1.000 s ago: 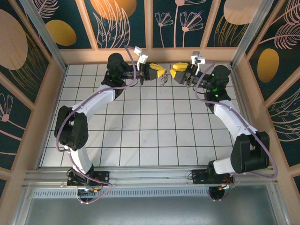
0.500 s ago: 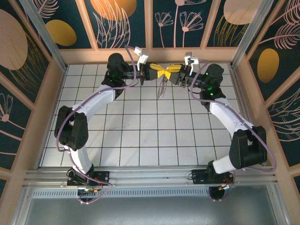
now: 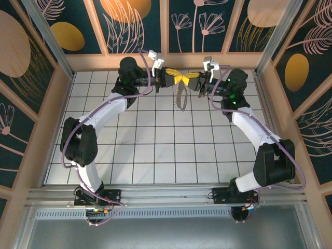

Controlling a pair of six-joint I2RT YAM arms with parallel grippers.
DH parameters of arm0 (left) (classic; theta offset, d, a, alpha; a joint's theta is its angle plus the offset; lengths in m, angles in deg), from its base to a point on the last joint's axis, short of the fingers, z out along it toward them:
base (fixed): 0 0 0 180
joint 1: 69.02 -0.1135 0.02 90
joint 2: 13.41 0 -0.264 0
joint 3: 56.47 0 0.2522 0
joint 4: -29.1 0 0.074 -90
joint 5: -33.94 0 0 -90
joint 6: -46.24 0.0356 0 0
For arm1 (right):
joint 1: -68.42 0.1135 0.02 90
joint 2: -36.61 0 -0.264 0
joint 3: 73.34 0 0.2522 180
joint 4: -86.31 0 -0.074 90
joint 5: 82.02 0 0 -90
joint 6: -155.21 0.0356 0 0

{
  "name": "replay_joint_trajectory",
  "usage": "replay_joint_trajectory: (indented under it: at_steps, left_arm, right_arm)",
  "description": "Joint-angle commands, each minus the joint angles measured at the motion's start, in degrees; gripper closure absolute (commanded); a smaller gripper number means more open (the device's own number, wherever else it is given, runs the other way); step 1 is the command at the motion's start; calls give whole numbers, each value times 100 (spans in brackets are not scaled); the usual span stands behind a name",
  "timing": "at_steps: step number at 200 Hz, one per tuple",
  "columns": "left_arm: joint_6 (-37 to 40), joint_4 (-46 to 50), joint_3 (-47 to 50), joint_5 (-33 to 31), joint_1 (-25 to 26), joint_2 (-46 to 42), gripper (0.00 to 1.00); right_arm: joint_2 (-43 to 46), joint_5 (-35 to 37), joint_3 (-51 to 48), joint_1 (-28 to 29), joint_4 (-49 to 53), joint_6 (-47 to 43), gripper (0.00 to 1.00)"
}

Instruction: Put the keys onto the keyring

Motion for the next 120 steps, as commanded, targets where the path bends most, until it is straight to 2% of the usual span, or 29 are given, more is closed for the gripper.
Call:
replay_joint_trajectory:
  at_steps: [1, 17, 41, 87, 120]
  left_arm:
    - [515, 548, -279, 24, 32, -160, 82]
    - [721, 831, -355, -40, -16, -171, 70]
    - [940, 1049, -378, -102, -115, -214, 60]
    - [1836, 2420, -878, -20, -197, 40, 52]
    - [2315, 3141, -1131, 12, -207, 204, 49]
  right_arm:
    - [38, -16, 342, -193, 553, -417, 100]
    - [42, -81, 491, -281, 1144, -808, 100]
    - [-1, -28, 852, -327, 2405, -1670, 100]
    - [-199, 29, 1571, -317, 4230, -2890, 100]
    - [-393, 538, 2128, -163, 5421, -3646, 100]
